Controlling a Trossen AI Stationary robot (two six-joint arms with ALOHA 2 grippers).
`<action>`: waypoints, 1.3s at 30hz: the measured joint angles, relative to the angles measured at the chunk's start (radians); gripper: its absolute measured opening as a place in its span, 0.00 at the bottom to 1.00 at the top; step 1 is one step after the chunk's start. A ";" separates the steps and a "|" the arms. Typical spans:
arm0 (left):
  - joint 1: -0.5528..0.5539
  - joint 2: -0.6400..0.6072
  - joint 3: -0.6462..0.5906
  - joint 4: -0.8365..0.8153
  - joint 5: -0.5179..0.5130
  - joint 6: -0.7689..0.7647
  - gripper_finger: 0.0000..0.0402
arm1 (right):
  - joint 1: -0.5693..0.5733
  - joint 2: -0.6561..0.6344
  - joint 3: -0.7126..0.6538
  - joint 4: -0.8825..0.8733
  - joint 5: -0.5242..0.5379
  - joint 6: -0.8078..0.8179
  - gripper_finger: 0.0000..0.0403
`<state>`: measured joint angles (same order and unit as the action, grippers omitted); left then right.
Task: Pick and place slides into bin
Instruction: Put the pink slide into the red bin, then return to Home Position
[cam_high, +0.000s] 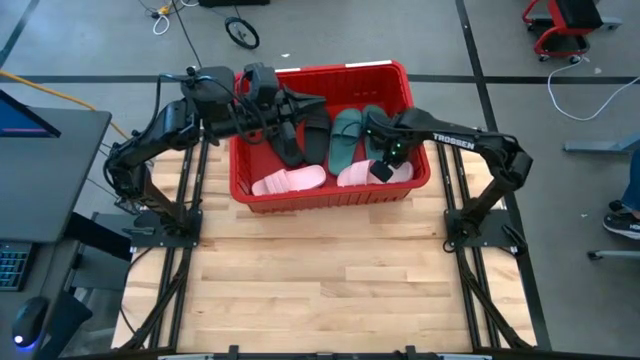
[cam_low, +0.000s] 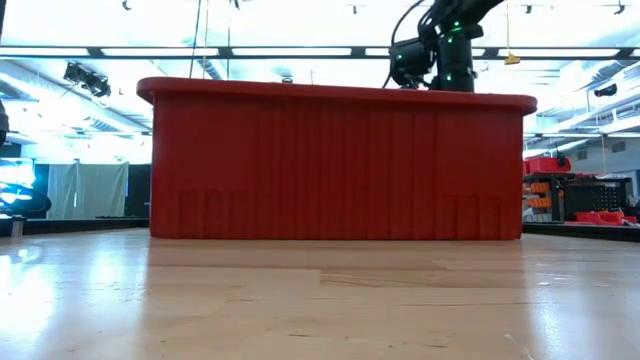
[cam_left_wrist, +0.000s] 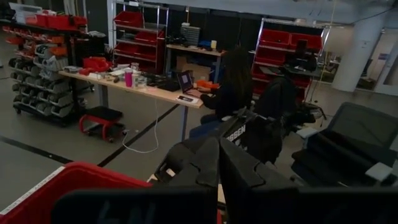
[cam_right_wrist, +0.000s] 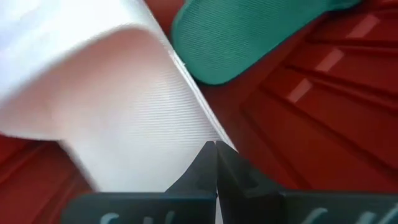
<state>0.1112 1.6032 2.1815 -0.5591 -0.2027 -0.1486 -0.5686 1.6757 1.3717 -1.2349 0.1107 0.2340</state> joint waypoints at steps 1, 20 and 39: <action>0.000 0.000 0.000 0.000 0.000 0.000 0.05 | 0.000 0.010 0.000 0.001 0.016 -0.001 0.00; -0.004 0.000 0.000 -0.018 0.000 0.003 0.02 | -0.031 -0.206 -0.007 -0.006 0.053 0.002 0.00; -0.038 0.000 0.000 -0.023 -0.007 0.003 0.01 | -0.001 -0.225 -0.038 0.110 0.001 0.001 0.00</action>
<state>0.0734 1.6032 2.1811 -0.5816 -0.2094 -0.1455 -0.5691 1.4506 1.3340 -1.1247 0.1120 0.2351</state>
